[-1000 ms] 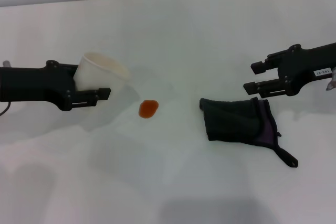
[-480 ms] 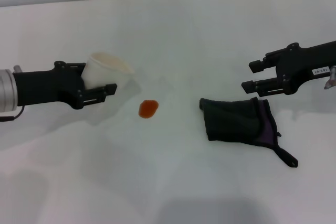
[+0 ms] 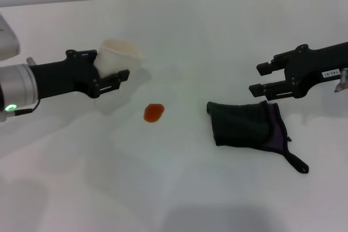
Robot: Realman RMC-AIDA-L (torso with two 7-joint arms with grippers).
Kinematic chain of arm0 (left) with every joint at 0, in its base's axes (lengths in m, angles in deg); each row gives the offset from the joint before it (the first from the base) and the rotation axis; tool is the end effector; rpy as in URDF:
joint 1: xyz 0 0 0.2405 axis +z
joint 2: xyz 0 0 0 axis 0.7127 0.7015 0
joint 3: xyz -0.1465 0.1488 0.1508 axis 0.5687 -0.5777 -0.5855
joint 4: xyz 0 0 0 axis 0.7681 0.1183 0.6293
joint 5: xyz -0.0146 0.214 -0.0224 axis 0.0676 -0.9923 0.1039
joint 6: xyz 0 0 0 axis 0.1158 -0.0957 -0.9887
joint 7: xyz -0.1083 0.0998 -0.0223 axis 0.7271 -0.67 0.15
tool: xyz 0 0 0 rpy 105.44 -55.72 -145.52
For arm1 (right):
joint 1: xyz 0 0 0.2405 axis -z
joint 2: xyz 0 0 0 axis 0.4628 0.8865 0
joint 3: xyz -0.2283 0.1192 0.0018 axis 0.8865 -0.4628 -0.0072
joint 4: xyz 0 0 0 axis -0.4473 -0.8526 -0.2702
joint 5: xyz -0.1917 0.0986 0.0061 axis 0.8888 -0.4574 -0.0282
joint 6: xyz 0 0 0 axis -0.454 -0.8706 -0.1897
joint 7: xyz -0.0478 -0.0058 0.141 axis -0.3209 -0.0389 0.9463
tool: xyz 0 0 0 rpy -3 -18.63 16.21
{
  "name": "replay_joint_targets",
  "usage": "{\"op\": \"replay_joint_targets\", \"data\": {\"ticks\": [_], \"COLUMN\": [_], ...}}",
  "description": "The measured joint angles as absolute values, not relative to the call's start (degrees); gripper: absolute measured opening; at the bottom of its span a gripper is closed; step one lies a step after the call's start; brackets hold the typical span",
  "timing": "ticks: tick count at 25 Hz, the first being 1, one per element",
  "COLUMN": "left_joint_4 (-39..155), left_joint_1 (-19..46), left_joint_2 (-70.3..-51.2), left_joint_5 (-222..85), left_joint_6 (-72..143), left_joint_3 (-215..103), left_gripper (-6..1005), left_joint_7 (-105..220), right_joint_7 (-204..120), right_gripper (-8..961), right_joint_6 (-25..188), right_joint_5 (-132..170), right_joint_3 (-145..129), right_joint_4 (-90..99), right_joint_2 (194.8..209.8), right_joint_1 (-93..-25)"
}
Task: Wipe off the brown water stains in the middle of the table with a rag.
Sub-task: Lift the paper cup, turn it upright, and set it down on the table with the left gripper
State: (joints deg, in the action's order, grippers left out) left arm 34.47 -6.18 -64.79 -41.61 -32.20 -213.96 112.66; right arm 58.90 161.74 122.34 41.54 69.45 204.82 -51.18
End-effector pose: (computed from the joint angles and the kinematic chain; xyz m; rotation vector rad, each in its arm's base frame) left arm -0.2533 0.3944 -0.0414 -2.6573 -0.3793 -0.4458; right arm 0.2397 0.3456 0.0553 -2.7534 0.5813 0.2460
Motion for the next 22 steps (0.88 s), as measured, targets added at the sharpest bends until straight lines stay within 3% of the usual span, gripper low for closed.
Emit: {"op": "replay_joint_targets", "data": {"ticks": [22], "left_joint_4": [53.9], "left_joint_1": [-6.79], "left_joint_2": [-65.18], "left_joint_5": [-35.38], "left_joint_6": [-7.1], "left_joint_3": [-213.77], "left_gripper": [605], "left_joint_7": [99.23], "right_joint_7": [58.66], "right_gripper": [573], "right_joint_6": [159.64], "right_joint_5": [122.34], "right_joint_3": [42.25], "right_joint_4": [67.79], "right_joint_2": [204.81], "right_joint_1": [-51.85]}}
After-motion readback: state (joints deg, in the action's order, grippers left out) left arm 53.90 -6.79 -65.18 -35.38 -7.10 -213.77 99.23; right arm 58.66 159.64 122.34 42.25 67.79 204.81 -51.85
